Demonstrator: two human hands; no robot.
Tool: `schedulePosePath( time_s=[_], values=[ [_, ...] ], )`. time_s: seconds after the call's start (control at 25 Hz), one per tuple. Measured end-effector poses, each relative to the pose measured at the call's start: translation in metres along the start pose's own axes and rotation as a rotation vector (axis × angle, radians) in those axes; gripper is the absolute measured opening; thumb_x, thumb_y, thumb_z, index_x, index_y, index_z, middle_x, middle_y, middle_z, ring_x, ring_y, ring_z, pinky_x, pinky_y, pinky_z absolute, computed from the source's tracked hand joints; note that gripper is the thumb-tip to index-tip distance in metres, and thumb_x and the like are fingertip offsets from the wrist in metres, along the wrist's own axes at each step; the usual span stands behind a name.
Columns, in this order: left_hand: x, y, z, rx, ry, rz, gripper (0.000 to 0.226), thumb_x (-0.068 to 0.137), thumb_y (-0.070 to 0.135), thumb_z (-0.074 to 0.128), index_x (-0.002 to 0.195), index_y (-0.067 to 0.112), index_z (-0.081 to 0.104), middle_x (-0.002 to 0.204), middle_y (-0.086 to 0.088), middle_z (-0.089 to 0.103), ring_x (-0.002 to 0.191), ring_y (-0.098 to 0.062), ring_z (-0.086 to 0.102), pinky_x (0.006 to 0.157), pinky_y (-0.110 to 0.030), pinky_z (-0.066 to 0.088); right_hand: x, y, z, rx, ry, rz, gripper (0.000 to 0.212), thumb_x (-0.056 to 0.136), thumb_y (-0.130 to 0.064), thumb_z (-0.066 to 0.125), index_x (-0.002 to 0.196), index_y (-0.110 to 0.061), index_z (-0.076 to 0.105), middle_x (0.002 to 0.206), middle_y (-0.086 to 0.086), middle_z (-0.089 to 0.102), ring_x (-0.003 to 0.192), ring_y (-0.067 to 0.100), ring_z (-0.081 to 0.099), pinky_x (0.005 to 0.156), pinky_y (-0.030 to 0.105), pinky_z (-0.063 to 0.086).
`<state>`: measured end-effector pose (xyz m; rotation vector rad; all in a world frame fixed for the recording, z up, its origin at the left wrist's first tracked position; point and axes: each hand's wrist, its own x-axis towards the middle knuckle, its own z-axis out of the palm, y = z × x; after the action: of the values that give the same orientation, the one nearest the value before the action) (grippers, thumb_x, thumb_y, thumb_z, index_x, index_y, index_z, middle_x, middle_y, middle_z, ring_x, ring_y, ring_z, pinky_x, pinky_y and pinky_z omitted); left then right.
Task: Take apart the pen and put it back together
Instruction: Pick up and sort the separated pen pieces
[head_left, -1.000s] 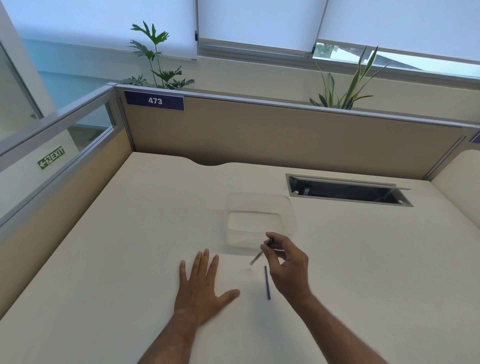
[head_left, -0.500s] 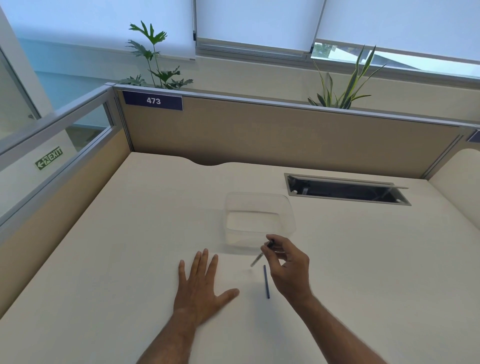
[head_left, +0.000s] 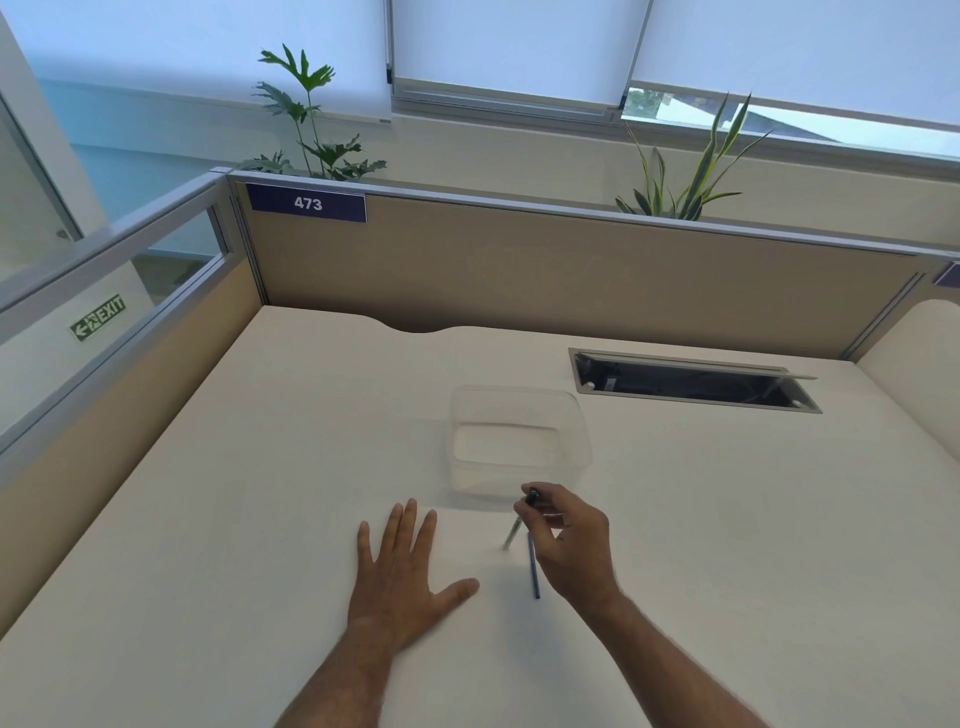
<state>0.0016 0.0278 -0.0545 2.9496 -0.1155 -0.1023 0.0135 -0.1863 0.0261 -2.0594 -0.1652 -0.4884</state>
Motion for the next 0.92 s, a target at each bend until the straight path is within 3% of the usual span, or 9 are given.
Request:
schedulePosePath(
  time_s=[0.16, 0.44, 0.6, 0.76, 0.92],
  values=[
    [0.000, 0.000, 0.000, -0.005, -0.004, -0.001, 0.113, 0.066, 0.096, 0.006, 0.155, 0.025, 0.000, 0.165, -0.002, -0.012, 0.149, -0.018, -0.018, 0.116, -0.058, -0.016, 0.005, -0.004, -0.003, 0.002, 0.050, -0.044, 0.022, 0.079, -0.003, 0.080, 0.099, -0.012, 0.075, 0.083, -0.013, 0.073, 0.075, -0.002, 0.071, 0.069, 0.009, 0.054],
    [0.000, 0.001, -0.001, -0.026, 0.006, -0.004, 0.113, 0.066, 0.096, 0.010, 0.155, 0.026, 0.003, 0.165, -0.001, -0.009, 0.150, -0.018, -0.015, 0.116, -0.057, -0.015, 0.008, -0.011, -0.007, 0.026, 0.094, -0.063, 0.022, 0.078, -0.002, 0.081, 0.097, -0.011, 0.075, 0.082, -0.004, 0.076, 0.072, 0.003, 0.073, 0.069, 0.013, 0.056],
    [0.003, 0.004, -0.004, -0.118, 0.033, 0.005, 0.104, 0.067, 0.092, 0.032, 0.150, 0.028, 0.027, 0.163, 0.002, 0.019, 0.150, -0.018, 0.007, 0.117, -0.053, -0.009, 0.011, -0.022, -0.010, 0.052, 0.109, -0.070, 0.021, 0.078, -0.001, 0.081, 0.096, -0.010, 0.075, 0.080, -0.004, 0.075, 0.071, 0.003, 0.073, 0.068, 0.011, 0.055],
    [0.004, 0.022, -0.002, -0.324, 0.185, 0.094, 0.071, 0.071, 0.067, 0.065, 0.129, 0.027, 0.057, 0.137, 0.006, 0.056, 0.133, -0.017, 0.045, 0.114, -0.046, 0.021, 0.013, -0.033, -0.013, 0.083, 0.107, -0.079, 0.020, 0.078, -0.001, 0.081, 0.095, -0.009, 0.075, 0.079, -0.005, 0.075, 0.071, 0.004, 0.072, 0.068, 0.011, 0.055],
    [0.010, 0.051, -0.012, -0.510, 0.205, 0.034, 0.049, 0.075, 0.056, 0.072, 0.119, 0.036, 0.063, 0.123, 0.016, 0.064, 0.120, -0.009, 0.054, 0.102, -0.035, 0.031, 0.013, -0.041, -0.016, 0.112, 0.108, -0.090, 0.020, 0.078, -0.001, 0.080, 0.095, -0.009, 0.075, 0.080, -0.008, 0.074, 0.072, 0.004, 0.073, 0.068, 0.012, 0.056]
  ],
)
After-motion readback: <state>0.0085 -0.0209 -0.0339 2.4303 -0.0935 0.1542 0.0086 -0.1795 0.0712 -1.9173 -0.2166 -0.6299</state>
